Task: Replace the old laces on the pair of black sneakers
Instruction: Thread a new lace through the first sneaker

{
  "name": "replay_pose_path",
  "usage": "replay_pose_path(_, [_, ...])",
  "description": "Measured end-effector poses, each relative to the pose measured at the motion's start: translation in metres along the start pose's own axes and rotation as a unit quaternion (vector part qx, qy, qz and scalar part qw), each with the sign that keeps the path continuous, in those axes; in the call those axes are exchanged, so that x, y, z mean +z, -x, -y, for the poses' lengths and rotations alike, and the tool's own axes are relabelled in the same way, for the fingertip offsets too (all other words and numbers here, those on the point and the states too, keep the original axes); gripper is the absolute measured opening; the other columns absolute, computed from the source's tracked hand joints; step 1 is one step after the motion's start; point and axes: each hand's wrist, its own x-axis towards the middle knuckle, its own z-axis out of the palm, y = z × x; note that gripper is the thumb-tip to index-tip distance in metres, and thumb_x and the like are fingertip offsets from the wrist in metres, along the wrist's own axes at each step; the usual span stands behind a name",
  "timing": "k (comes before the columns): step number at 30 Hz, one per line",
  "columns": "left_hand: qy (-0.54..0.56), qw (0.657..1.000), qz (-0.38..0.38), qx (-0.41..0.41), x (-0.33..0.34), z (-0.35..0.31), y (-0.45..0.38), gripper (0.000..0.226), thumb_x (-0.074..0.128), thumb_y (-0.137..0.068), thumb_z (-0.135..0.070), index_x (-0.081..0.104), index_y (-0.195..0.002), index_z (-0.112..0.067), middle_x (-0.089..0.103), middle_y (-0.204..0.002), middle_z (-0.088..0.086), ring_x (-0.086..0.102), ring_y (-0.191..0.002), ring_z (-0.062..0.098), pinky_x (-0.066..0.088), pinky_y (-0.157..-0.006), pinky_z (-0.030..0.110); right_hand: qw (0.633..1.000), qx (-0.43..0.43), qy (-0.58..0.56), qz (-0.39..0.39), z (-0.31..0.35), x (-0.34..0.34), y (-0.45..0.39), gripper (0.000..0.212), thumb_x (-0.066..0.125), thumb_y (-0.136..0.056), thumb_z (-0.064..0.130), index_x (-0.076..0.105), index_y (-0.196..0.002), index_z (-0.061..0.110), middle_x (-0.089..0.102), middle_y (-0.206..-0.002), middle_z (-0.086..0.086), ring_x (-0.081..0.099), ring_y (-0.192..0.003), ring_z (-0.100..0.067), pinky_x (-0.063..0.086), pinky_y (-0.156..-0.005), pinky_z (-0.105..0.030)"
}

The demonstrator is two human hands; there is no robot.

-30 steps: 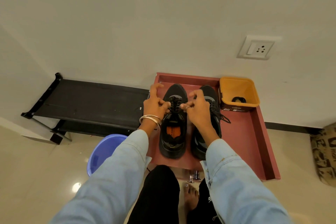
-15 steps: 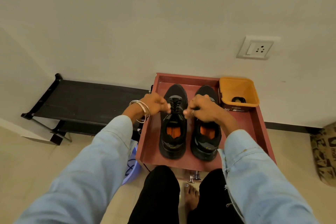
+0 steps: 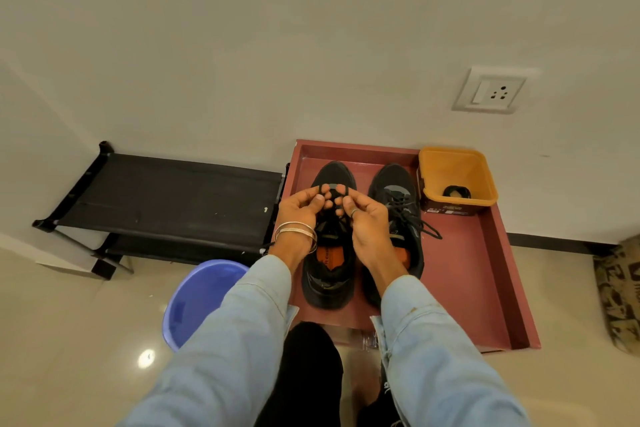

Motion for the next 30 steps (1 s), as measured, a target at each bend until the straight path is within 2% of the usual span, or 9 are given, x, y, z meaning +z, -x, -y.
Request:
replay_pose_path(5, [-0.058, 0.998, -0.017, 0.033, -0.001, -0.001, -0.001, 0.018, 0.071, -0.079, 0.001, 0.067, -0.097, -0.001, 0.07, -0.075, 0.008, 0.065, -0.06, 0.012, 0.055, -0.06, 0.026, 0.997, -0.005, -0.005, -0.08, -0.003, 0.001, 0.002, 0.015, 0.065, -0.086, -0.003, 0.066, -0.099, 0.004, 0.071, -0.081, -0.011, 0.063, -0.061, -0.012, 0.055, -0.065, -0.023])
replay_pose_path(8, [-0.083, 0.995, -0.041, 0.03, -0.005, -0.001, 0.0, 0.024, 0.075, -0.076, -0.003, 0.059, -0.092, -0.01, 0.071, -0.079, 0.01, 0.067, -0.064, 0.016, 0.051, -0.054, 0.023, 0.991, 0.014, -0.04, -0.125, -0.003, 0.003, -0.001, 0.017, 0.07, -0.082, -0.003, 0.06, -0.093, 0.004, 0.071, -0.08, -0.013, 0.063, -0.059, -0.015, 0.057, -0.067, -0.03])
replay_pose_path(12, [-0.087, 0.995, 0.025, 0.042, -0.006, -0.002, 0.003, 0.013, 0.071, -0.079, -0.002, 0.07, -0.089, -0.011, 0.072, -0.076, 0.007, 0.064, -0.063, 0.013, 0.046, -0.048, 0.018, 0.991, 0.013, 0.002, -0.134, -0.008, 0.007, -0.006, 0.006, 0.07, -0.082, 0.0, 0.07, -0.087, 0.004, 0.07, -0.075, -0.01, 0.06, -0.059, -0.012, 0.056, -0.067, -0.028])
replay_pose_path(16, [-0.097, 0.992, 0.075, 0.038, -0.008, -0.004, -0.001, 0.014, 0.071, -0.078, -0.001, 0.072, -0.083, -0.014, 0.07, -0.069, 0.002, 0.062, -0.061, 0.013, 0.051, -0.056, 0.025, 0.994, -0.016, 0.066, -0.081, -0.007, 0.004, -0.006, 0.015, 0.061, -0.089, -0.002, 0.072, -0.098, 0.002, 0.07, -0.079, -0.007, 0.062, -0.067, -0.012, 0.056, -0.07, -0.024])
replay_pose_path(20, [-0.105, 0.993, 0.047, 0.013, -0.008, -0.008, -0.005, 0.034, 0.074, -0.075, 0.001, 0.054, -0.099, -0.013, 0.063, -0.063, 0.004, 0.06, -0.051, 0.008, 0.046, -0.047, 0.017, 0.987, -0.055, 0.142, 0.04, 0.001, -0.007, -0.002, 0.027, 0.052, -0.091, -0.01, 0.067, -0.111, 0.0, 0.07, -0.087, -0.006, 0.061, -0.073, -0.005, 0.051, -0.069, -0.016])
replay_pose_path(22, [-0.108, 0.992, 0.069, 0.003, -0.009, -0.009, -0.007, 0.039, 0.073, -0.076, 0.0, 0.057, -0.107, -0.018, 0.061, -0.057, 0.001, 0.057, -0.048, 0.006, 0.045, -0.047, 0.017, 0.984, -0.059, 0.149, 0.081, 0.006, -0.012, 0.0, 0.031, 0.053, -0.09, -0.01, 0.066, -0.113, 0.005, 0.07, -0.089, -0.007, 0.063, -0.074, -0.003, 0.051, -0.071, -0.017])
replay_pose_path(24, [-0.115, 0.988, 0.105, 0.007, -0.01, -0.01, -0.009, 0.033, 0.07, -0.079, 0.0, 0.065, -0.109, -0.012, 0.061, -0.054, -0.005, 0.054, -0.05, 0.006, 0.044, -0.048, 0.016, 0.983, -0.057, 0.13, 0.113, 0.011, -0.015, 0.0, 0.029, 0.056, -0.089, -0.01, 0.066, -0.112, 0.005, 0.071, -0.084, -0.004, 0.066, -0.073, -0.003, 0.051, -0.07, -0.016])
replay_pose_path(27, [-0.092, 0.991, 0.092, -0.014, -0.008, -0.007, -0.007, 0.023, 0.07, -0.08, -0.003, 0.07, -0.103, -0.005, 0.066, -0.057, -0.005, 0.054, -0.052, 0.006, 0.043, -0.047, 0.016, 0.985, -0.067, 0.11, 0.111, 0.012, -0.015, -0.004, 0.022, 0.062, -0.085, -0.007, 0.069, -0.102, 0.003, 0.071, -0.071, -0.005, 0.067, -0.066, -0.008, 0.054, -0.067, -0.019])
replay_pose_path(30, [-0.071, 0.995, 0.058, -0.026, -0.005, -0.004, -0.005, 0.016, 0.07, -0.08, -0.005, 0.072, -0.096, -0.006, 0.069, -0.064, -0.003, 0.059, -0.056, 0.007, 0.046, -0.052, 0.018, 0.993, -0.049, 0.082, 0.065, 0.008, -0.012, -0.006, 0.013, 0.067, -0.083, -0.003, 0.072, -0.095, 0.002, 0.072, -0.073, -0.011, 0.068, -0.066, -0.017, 0.057, -0.069, -0.027])
